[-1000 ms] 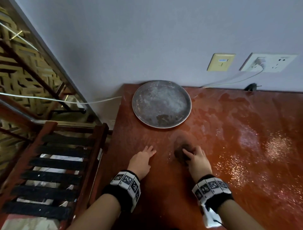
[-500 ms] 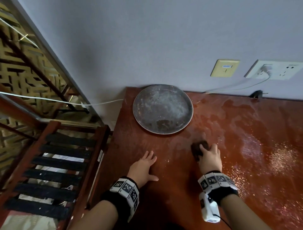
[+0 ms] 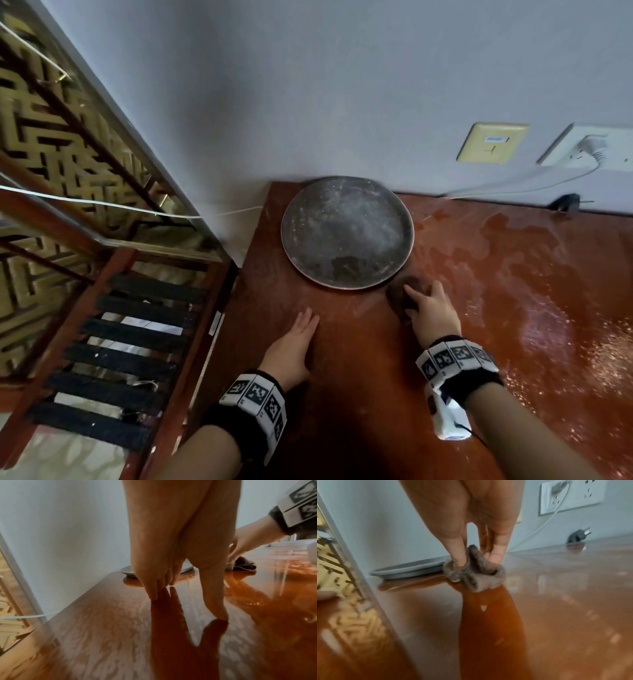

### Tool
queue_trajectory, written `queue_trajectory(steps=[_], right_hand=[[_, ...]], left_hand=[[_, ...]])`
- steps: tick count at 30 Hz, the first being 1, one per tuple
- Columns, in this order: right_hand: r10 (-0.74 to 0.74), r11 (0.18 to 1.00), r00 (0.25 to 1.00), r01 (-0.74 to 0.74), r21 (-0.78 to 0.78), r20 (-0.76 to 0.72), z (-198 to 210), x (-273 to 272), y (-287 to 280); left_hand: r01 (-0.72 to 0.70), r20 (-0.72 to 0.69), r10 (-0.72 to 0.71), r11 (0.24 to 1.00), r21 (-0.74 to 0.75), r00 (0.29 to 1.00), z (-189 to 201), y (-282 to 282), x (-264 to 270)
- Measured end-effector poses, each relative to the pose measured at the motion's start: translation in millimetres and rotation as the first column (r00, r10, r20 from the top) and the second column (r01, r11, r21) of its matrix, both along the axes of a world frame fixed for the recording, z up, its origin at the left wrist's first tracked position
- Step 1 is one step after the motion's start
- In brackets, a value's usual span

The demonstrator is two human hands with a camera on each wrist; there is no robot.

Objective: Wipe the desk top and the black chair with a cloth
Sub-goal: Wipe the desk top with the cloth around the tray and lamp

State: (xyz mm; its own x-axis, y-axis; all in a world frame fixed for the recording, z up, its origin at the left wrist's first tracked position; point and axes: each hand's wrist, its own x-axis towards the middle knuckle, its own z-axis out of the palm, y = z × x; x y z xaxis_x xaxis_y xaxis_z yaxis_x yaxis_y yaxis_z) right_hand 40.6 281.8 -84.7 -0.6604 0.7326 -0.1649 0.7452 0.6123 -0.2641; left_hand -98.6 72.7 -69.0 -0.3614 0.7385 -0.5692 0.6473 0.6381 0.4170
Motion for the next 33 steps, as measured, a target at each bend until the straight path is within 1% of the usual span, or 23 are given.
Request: queue_trajectory(steps=[2, 3, 4, 5, 7, 8, 9, 10, 11, 12, 14, 16, 18, 19, 21, 23, 24, 25, 26, 28, 30, 32, 33], right_hand=[[0.104, 0.994, 0.993, -0.105, -0.017, -0.052, -4.1, -6.3, -22.8], [0.201, 0.976, 0.976, -0.206, -0.063, -0.084, -8.4, -7.4, -41.3], [0.329, 0.94, 0.939, -0.336, -0.059, -0.104, -15.0, -5.8, -61.7], [0.44, 0.893, 0.895, -0.444, -0.073, -0.07, -15.1, -3.2, -84.4], [0.628, 0.772, 0.777, -0.628, -0.1, -0.031, -8.9, 4.8, -121.5], [0.697, 0.708, 0.715, -0.699, -0.102, -0.053, -6.7, 7.7, -130.9], [0.716, 0.689, 0.695, -0.719, -0.097, -0.064, -3.7, 8.9, -131.8], [0.694, 0.711, 0.715, -0.699, -0.079, -0.082, -8.9, 8.3, -123.0], [0.648, 0.753, 0.752, -0.656, -0.044, -0.123, -17.6, 7.0, -107.7], [0.575, 0.804, 0.798, -0.592, -0.055, -0.182, -23.4, 4.0, -89.4], [0.324, 0.924, 0.915, -0.36, -0.125, -0.238, -22.3, -1.9, -50.3], [0.094, 0.986, 0.985, -0.112, -0.121, -0.145, -14.6, -0.6, -15.4], [-0.081, 0.988, 0.993, 0.069, -0.139, -0.086, -8.3, -1.1, 2.4], [-0.121, 0.985, 0.99, 0.11, -0.131, -0.078, -7.3, -2.4, 2.8], [-0.062, 0.991, 0.997, 0.057, -0.12, -0.046, -5.0, -9.1, -15.4], [0.114, 0.979, 0.99, -0.126, -0.161, -0.08, -7.8, -13.4, -45.5], [0.218, 0.959, 0.969, -0.235, -0.16, -0.119, -10.0, -12.4, -56.4], [0.291, 0.942, 0.948, -0.307, -0.131, -0.131, -11.1, -10.8, -61.2], [0.309, 0.937, 0.941, -0.326, -0.123, -0.14, -11.9, -10.1, -59.1], [0.223, 0.959, 0.971, -0.235, -0.159, -0.088, -12.4, -8.4, -39.0], [0.009, 0.987, 0.998, -0.019, -0.157, -0.068, -12.1, -3.6, -10.1], [-0.211, 0.965, 0.974, 0.194, -0.179, -0.086, -8.3, -1.7, 13.3], [-0.265, 0.95, 0.961, 0.247, -0.19, -0.077, -6.7, -3.4, 17.7]], left_hand=[[-0.006, -0.009, 0.006, 1.0, 0.002, 1.0, 0.6, 3.0, 0.5], [-0.014, -0.016, 0.014, 1.0, 0.005, 1.0, 0.2, 4.3, 0.7], [-0.025, -0.023, 0.025, 1.0, 0.013, 0.999, -0.3, 5.7, 0.8], [-0.037, -0.029, 0.037, 0.999, 0.024, 0.999, -1.1, 6.6, 0.5], [-0.059, -0.03, 0.06, 0.998, 0.036, 0.998, -1.5, 7.7, -0.7], [-0.066, -0.03, 0.067, 0.997, 0.034, 0.997, -0.9, 8.0, -1.2], [-0.068, -0.026, 0.069, 0.997, 0.035, 0.997, -0.3, 8.2, -1.4], [-0.07, -0.021, 0.07, 0.997, 0.039, 0.997, 0.8, 8.1, -1.5], [-0.07, -0.017, 0.07, 0.997, 0.041, 0.997, 1.3, 8.1, -2.0], [-0.075, -0.013, 0.075, 0.996, 0.042, 0.997, 1.5, 8.1, -2.7], [-0.114, -0.009, 0.114, 0.992, 0.046, 0.993, -1.2, 7.7, -3.1], [-0.152, -0.008, 0.153, 0.987, 0.056, 0.988, -4.7, 6.9, -0.1], [-0.138, -0.021, 0.14, 0.989, 0.061, 0.99, -7.2, 7.8, 5.7], [-0.12, -0.035, 0.122, 0.991, 0.06, 0.992, -9.1, 8.6, 8.4], [-0.1, -0.06, 0.103, 0.993, 0.055, 0.993, -11.6, 11.1, 11.4], [-0.095, -0.073, 0.098, 0.995, 0.044, 0.993, -12.2, 13.3, 11.2], [-0.089, -0.079, 0.092, 0.995, 0.039, 0.993, -11.8, 13.7, 10.6], [-0.083, -0.082, 0.086, 0.996, 0.037, 0.993, -11.3, 14.2, 10.0], [-0.081, -0.079, 0.084, 0.996, 0.038, 0.993, -10.6, 14.1, 9.7], [-0.091, -0.064, 0.094, 0.995, 0.05, 0.993, -9.2, 13.1, 9.8], [-0.094, -0.06, 0.097, 0.994, 0.059, 0.993, -8.7, 11.3, 10.1], [-0.09, -0.063, 0.093, 0.994, 0.062, 0.994, -9.0, 10.5, 10.4], [-0.088, -0.065, 0.092, 0.994, 0.061, 0.994, -9.0, 10.9, 10.3]])
